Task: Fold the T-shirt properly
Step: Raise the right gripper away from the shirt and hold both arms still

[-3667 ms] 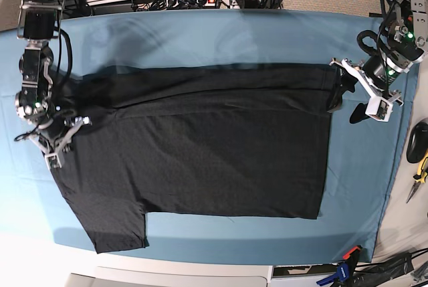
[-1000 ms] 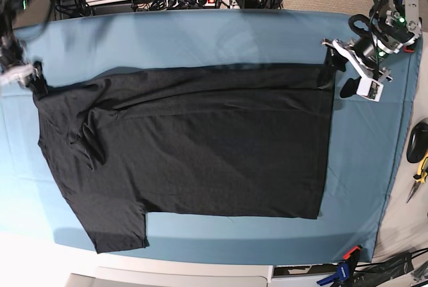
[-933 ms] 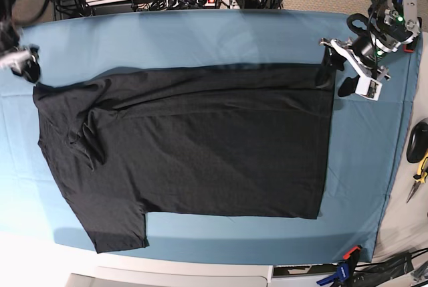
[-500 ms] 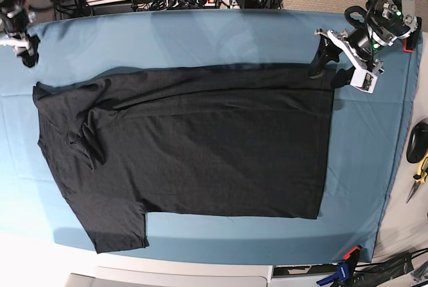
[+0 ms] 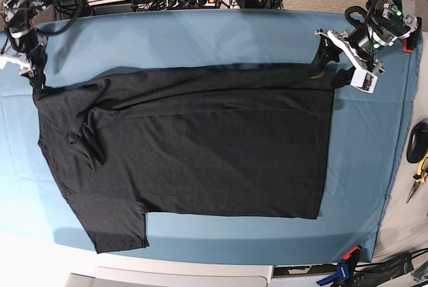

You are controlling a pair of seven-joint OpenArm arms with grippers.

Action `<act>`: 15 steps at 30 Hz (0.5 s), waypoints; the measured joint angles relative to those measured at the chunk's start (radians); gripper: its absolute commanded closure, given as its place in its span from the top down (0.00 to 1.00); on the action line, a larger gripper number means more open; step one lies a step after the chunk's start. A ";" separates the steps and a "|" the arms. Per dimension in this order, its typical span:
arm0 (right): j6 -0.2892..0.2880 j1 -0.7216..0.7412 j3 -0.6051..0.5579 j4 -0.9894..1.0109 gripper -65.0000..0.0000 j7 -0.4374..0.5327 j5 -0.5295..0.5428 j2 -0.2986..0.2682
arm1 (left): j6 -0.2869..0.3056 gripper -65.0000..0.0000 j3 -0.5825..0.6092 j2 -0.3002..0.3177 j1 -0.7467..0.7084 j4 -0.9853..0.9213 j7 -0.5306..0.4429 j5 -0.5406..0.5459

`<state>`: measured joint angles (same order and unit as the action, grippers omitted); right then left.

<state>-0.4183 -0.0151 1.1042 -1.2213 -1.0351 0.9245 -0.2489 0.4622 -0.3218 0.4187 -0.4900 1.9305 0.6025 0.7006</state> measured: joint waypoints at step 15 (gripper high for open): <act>0.015 0.098 0.008 0.006 0.50 -0.023 -0.063 0.005 | 0.000 0.58 0.000 0.000 0.000 0.000 0.000 -0.013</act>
<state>-0.4030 0.0834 1.1118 -1.2152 -1.0576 0.8612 -0.2436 0.4618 -0.3218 0.4187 -0.4900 1.9305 0.6025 0.6876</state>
